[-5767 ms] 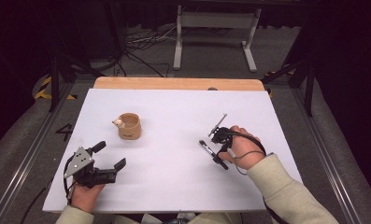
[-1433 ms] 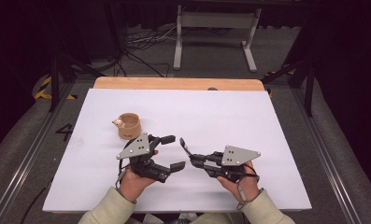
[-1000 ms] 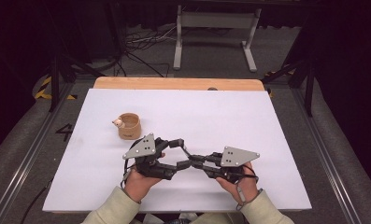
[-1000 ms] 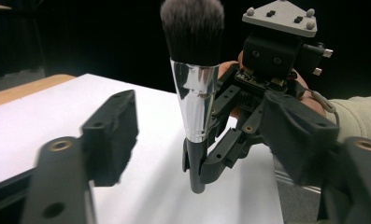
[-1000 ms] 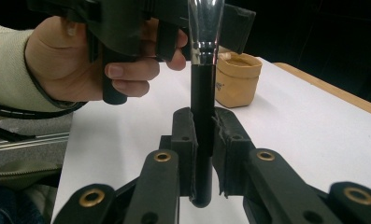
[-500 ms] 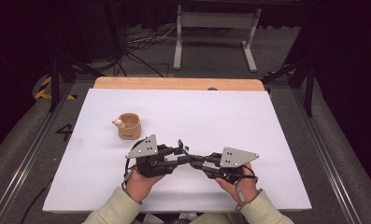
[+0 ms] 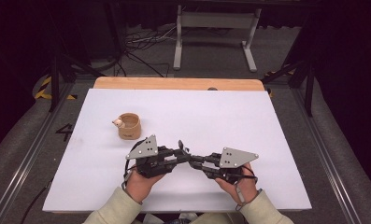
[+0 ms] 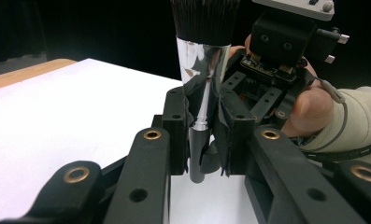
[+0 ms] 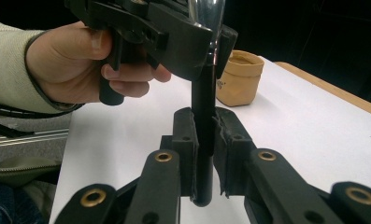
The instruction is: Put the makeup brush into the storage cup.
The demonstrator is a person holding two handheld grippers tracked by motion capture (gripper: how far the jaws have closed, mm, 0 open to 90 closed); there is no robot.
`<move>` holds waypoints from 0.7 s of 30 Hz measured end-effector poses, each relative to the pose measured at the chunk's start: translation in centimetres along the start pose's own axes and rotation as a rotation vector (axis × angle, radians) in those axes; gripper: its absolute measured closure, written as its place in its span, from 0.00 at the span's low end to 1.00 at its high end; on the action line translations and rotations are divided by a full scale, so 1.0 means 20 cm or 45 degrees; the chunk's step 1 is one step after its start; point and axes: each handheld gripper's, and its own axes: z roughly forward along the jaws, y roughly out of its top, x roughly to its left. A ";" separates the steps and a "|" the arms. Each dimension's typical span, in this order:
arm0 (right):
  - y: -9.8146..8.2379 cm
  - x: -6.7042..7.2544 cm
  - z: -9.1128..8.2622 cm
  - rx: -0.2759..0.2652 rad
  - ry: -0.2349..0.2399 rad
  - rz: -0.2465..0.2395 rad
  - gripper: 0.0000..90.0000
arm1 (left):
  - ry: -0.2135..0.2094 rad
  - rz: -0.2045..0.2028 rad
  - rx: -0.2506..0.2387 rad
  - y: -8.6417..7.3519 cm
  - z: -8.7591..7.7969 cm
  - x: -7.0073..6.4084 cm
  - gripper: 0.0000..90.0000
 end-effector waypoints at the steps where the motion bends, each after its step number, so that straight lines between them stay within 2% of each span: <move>1: 0.00 0.00 0.00 -0.001 0.001 0.001 0.89 | -0.001 0.001 0.001 0.00 0.00 0.00 0.85; 3: 0.00 0.00 0.00 -0.001 0.003 0.001 0.88 | 0.003 0.000 0.008 0.00 0.00 0.00 0.85; 6: 0.00 0.00 0.00 0.002 -0.012 0.007 0.82 | 0.017 0.011 0.007 0.01 -0.01 -0.01 0.85; 8: 0.00 0.00 0.00 -0.009 -0.016 0.017 0.71 | 0.020 0.012 0.005 0.02 -0.02 -0.01 0.85; 10: 0.00 0.00 0.00 -0.013 -0.021 0.017 0.68 | 0.026 0.011 0.002 0.03 -0.03 -0.01 0.85; 15: 0.01 -0.01 -0.01 -0.042 -0.064 0.040 0.45 | 0.051 0.031 0.006 0.04 -0.05 0.00 0.85; 17: 0.02 -0.02 -0.04 -0.054 -0.092 0.035 0.42 | 0.074 0.038 0.016 0.05 -0.06 0.00 0.85; 21: 0.02 -0.04 -0.09 -0.062 -0.131 0.064 0.42 | 0.096 0.037 0.012 0.06 -0.09 0.01 0.85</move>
